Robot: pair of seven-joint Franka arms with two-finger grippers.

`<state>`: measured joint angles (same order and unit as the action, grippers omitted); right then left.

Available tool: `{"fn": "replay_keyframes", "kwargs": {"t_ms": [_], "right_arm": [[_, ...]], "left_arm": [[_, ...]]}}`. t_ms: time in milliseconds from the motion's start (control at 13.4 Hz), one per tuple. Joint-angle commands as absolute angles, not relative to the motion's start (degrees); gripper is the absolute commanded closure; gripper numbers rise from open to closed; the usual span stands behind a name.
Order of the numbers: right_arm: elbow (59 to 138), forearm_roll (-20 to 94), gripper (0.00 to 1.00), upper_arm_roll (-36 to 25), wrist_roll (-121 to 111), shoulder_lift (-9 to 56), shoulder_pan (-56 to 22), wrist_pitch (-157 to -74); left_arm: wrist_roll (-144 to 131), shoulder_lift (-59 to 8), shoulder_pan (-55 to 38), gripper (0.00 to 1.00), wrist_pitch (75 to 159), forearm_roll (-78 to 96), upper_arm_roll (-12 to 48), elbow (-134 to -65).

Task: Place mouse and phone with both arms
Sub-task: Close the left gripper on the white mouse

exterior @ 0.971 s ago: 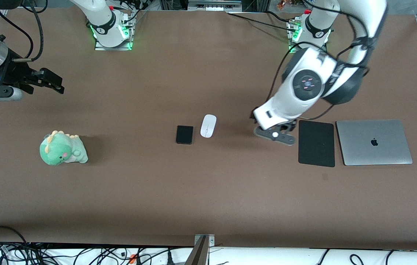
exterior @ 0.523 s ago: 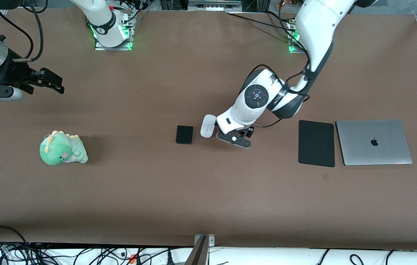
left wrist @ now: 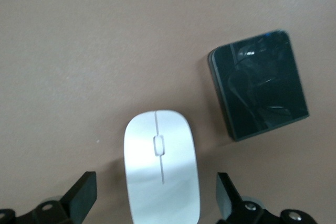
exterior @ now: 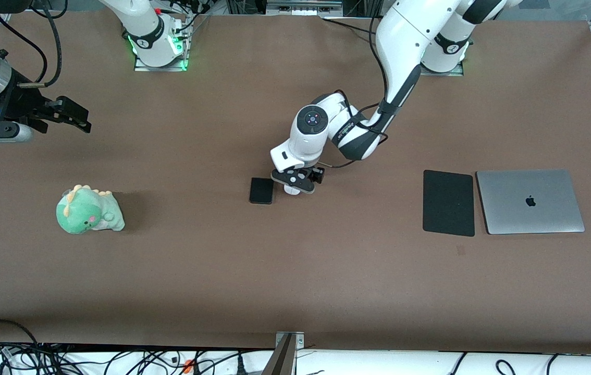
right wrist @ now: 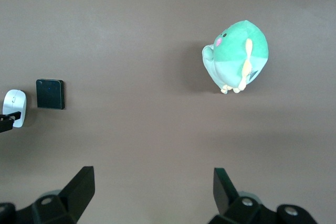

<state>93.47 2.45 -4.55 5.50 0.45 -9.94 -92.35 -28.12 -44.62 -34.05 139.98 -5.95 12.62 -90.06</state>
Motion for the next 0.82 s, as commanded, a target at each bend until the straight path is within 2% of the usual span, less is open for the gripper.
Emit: {"fn": "replay_keyframes", "kwargs": {"t_ms": [0,374,448,598,672,747], "right_arm": [[92.0,3.0,0.00,-4.3,4.7,1.1,-9.5,-91.2],[92.0,3.0,0.00,-4.3,4.8,1.0,-9.5,-91.2],[92.0,3.0,0.00,-4.3,4.8,1.0,-9.5,-91.2],[92.0,3.0,0.00,-4.3,4.8,1.0,-9.5,-91.2],[92.0,3.0,0.00,-4.3,5.0,1.0,-9.5,-91.2],[92.0,3.0,0.00,-4.3,5.1,1.1,-9.5,-91.2]], "left_arm": [[-29.0,-47.3,-34.7,0.00,143.6,-7.9,11.6,-88.1],[-35.8,-48.6,-37.6,0.00,144.8,-18.0,10.2,-88.3],[-35.9,-48.6,-37.6,0.07,144.8,-19.1,10.2,-88.4],[-35.9,-48.5,-37.4,0.49,144.8,-19.2,10.2,-88.5],[-35.6,-48.5,-37.4,0.66,144.7,-19.2,10.2,-88.4],[-35.5,-48.3,-37.2,0.71,144.5,-19.2,10.2,-88.4]]}}
